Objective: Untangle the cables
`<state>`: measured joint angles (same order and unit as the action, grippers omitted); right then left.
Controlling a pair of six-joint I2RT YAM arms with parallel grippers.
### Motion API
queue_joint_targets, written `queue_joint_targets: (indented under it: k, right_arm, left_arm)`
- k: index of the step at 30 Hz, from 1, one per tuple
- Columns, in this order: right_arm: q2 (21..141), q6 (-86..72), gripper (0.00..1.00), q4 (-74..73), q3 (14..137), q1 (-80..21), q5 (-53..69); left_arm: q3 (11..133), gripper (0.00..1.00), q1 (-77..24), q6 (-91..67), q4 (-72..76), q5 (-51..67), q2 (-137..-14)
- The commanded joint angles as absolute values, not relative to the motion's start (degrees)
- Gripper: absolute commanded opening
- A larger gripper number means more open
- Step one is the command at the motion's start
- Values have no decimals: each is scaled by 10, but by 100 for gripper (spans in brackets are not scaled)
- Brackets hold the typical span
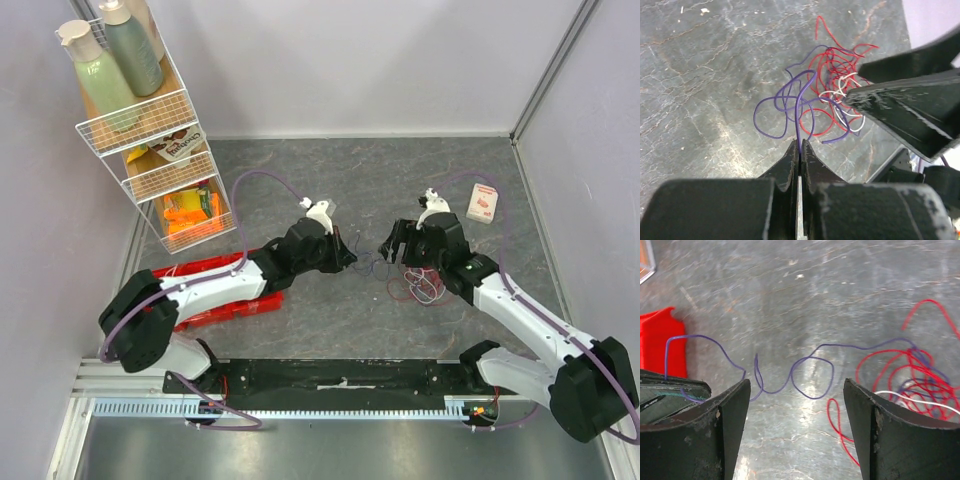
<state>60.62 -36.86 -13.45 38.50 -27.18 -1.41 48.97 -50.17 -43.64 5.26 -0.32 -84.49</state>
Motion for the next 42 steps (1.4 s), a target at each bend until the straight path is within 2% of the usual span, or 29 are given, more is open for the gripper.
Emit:
queue_joint_targets:
  k: [1, 4, 11, 16, 21, 23, 27, 29, 35, 38, 41, 42]
  right_arm:
    - [605, -357, 82, -50, 357, -272, 85]
    - [620, -411, 84, -29, 333, -272, 72]
    - [673, -468, 84, 45, 318, -272, 128]
    - [709, -484, 79, 69, 302, -273, 127]
    - [712, -476, 67, 62, 291, -273, 75]
    - [701, -475, 59, 41, 290, -272, 34]
    - [674, -473, 28, 10, 280, -272, -23]
    - [665, -468, 22, 2, 279, -272, -48]
    - [662, -439, 21, -26, 288, -272, -75]
    - [664, -427, 14, -26, 289, -272, -77]
    - [672, -407, 23, -25, 290, -272, -78]
    - [676, -403, 23, -24, 291, -272, -78]
  left_arm:
    - [455, 2, -501, -388, 116, 45, -783]
    - [429, 2, -501, -374, 142, 63, -740]
    - [389, 2, -502, -372, 198, 119, -673]
    - [378, 2, -504, -381, 216, 145, -650]
    - [379, 2, -506, -361, 206, 174, -614]
    - [385, 2, -506, -334, 166, 162, -573]
    - [402, 2, -506, -281, 48, 105, -470]
    - [414, 2, -506, -257, -14, 65, -424]
    - [461, 2, -506, -208, -161, -46, -332]
    - [485, 2, -507, -191, -207, -79, -310]
    - [511, 2, -505, -172, -247, -112, -298]
    - [520, 2, -506, -167, -258, -126, -294]
